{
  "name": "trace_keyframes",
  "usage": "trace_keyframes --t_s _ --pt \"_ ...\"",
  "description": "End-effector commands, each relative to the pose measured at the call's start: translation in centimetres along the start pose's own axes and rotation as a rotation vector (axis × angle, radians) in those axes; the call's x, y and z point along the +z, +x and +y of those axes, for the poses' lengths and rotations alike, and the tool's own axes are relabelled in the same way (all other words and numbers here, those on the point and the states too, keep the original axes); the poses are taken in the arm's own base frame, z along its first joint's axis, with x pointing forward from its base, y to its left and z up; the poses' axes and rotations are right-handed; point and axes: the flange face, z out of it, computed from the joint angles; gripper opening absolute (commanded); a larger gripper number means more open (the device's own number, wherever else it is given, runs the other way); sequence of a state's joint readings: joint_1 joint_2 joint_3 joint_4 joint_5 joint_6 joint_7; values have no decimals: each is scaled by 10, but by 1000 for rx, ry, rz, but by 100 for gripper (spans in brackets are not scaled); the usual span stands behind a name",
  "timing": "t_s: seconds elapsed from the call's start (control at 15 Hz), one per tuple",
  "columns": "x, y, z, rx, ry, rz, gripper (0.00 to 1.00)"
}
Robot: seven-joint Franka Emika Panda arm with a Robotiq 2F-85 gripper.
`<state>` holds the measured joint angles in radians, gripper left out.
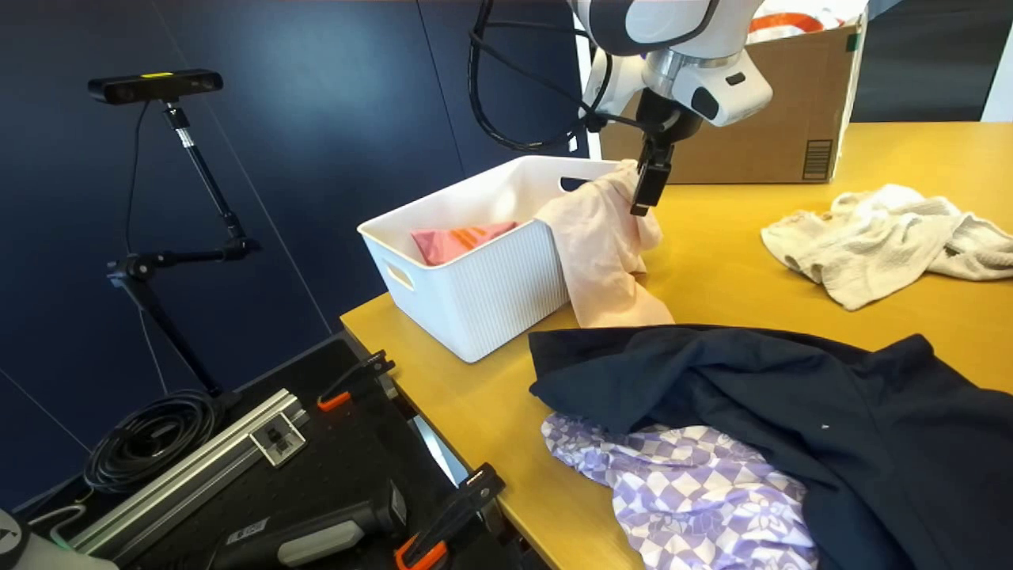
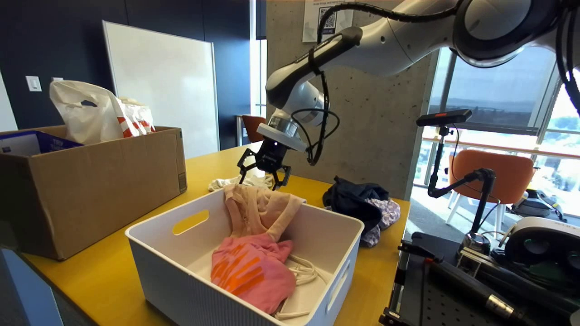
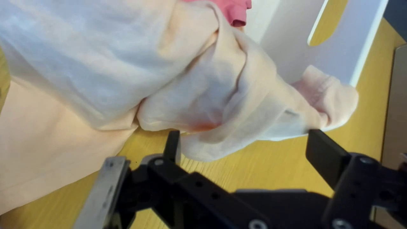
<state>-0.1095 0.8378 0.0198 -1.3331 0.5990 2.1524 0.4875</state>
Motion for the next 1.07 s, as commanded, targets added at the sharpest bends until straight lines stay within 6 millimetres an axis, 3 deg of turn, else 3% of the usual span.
trace_keyframes --t_s 0.0,0.13,0.6,0.8,1.0 --pt "13 2 -10 22 -2 -53 100" --pt "17 3 -10 24 -8 -61 72" --pt "14 8 0 32 1 -73 18" --pt "4 10 8 37 13 -70 0" --pt "-11 9 15 40 28 -60 0"
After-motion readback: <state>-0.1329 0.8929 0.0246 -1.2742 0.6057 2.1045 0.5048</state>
